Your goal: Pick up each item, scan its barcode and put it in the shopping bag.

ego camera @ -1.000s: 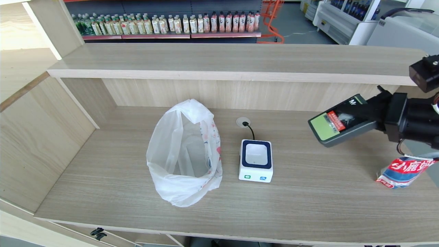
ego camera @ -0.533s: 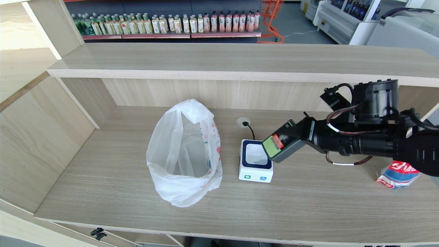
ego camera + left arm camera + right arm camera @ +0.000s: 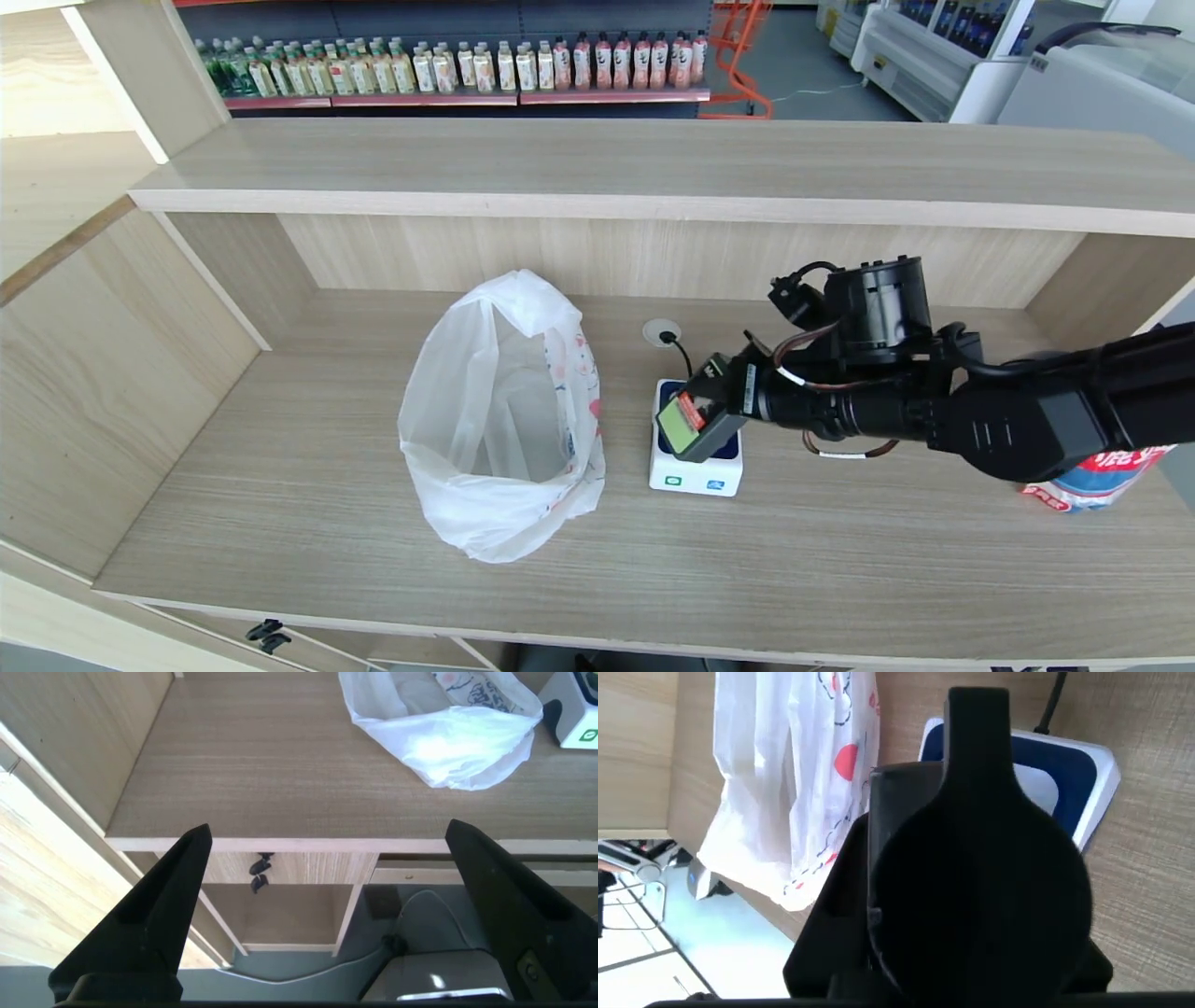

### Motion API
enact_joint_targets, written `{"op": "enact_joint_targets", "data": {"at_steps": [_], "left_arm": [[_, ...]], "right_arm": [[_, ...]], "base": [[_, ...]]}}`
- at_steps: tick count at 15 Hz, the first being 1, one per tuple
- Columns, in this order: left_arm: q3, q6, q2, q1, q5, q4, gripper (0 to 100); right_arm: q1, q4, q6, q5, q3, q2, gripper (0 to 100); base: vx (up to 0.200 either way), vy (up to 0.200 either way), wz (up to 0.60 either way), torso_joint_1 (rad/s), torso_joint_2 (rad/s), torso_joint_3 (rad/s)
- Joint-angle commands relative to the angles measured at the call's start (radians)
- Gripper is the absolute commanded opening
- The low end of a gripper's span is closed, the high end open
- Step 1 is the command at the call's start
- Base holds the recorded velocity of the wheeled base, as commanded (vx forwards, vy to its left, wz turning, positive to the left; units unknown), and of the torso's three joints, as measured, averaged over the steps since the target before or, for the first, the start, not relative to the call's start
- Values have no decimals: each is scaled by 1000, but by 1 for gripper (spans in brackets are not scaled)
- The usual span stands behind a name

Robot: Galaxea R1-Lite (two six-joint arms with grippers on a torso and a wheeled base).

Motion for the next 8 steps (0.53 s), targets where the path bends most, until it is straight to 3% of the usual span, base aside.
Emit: {"op": "enact_joint_targets", "data": {"at_steps": [1, 4, 8], "left_arm": [[0, -1, 0, 0, 0, 0, 100], [0, -1, 0, 0, 0, 0, 100], [0, -1, 0, 0, 0, 0, 100]], "right_arm": [[9, 10, -8, -11, -6, 45, 0], [28, 12, 7, -3, -59, -4, 0], [29, 87, 89, 46, -85, -262, 0]], "base": [[0, 0, 0, 0, 0, 0], [0, 0, 0, 0, 0, 0], [0, 0, 0, 0, 0, 0]]}}
